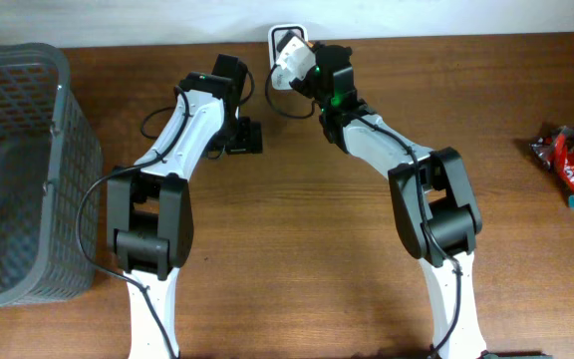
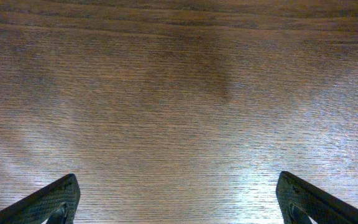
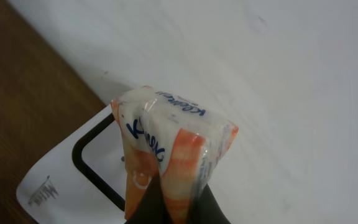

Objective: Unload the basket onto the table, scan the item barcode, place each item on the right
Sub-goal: 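Lift the Kleenex pack up to the scanner with the right gripper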

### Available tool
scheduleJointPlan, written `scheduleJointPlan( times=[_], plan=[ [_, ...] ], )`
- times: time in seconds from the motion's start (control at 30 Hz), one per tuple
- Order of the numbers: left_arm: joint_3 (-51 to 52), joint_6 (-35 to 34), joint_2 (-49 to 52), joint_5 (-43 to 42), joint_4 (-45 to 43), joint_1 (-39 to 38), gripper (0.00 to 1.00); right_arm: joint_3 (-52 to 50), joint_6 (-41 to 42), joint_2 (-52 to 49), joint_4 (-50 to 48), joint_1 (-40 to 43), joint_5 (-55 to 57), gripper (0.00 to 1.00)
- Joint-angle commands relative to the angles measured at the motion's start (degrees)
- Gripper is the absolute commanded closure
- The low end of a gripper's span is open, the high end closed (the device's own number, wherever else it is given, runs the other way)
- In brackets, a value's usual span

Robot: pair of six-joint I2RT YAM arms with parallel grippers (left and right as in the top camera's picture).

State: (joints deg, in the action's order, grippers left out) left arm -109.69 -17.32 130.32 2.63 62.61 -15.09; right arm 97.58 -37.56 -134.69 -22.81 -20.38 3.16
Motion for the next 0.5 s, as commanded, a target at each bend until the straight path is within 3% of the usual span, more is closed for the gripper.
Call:
scheduleJointPlan(
  times=[0.0, 0.03, 0.13, 0.2, 0.47],
  plan=[
    [0.20, 0.24, 0.17, 0.63, 0.07, -0.28, 0.01, 0.48, 14.43, -0.70, -2.84, 1.49, 1.38, 0.96],
    [0.20, 0.24, 0.17, 0.61, 0.07, -0.28, 0.01, 0.57, 17.35, -0.70, -4.87, 1.68, 1.31, 0.96],
    [0.20, 0.24, 0.17, 0.61, 0.07, -0.24, 0.01, 1.68, 15.89, -0.70, -6.10, 1.64, 1.33, 0.96],
    [0.20, 0.24, 0.17, 0.61, 0.07, -0.24, 0.01, 1.66, 12.68, -0.70, -3.98, 2.03, 1.36, 0.96],
    [0.20, 0.24, 0.17, 0.63, 0.07, -0.24, 0.01, 1.66, 12.96, -1.40, 3.80, 2.14, 1.14, 0.96]
  ],
)
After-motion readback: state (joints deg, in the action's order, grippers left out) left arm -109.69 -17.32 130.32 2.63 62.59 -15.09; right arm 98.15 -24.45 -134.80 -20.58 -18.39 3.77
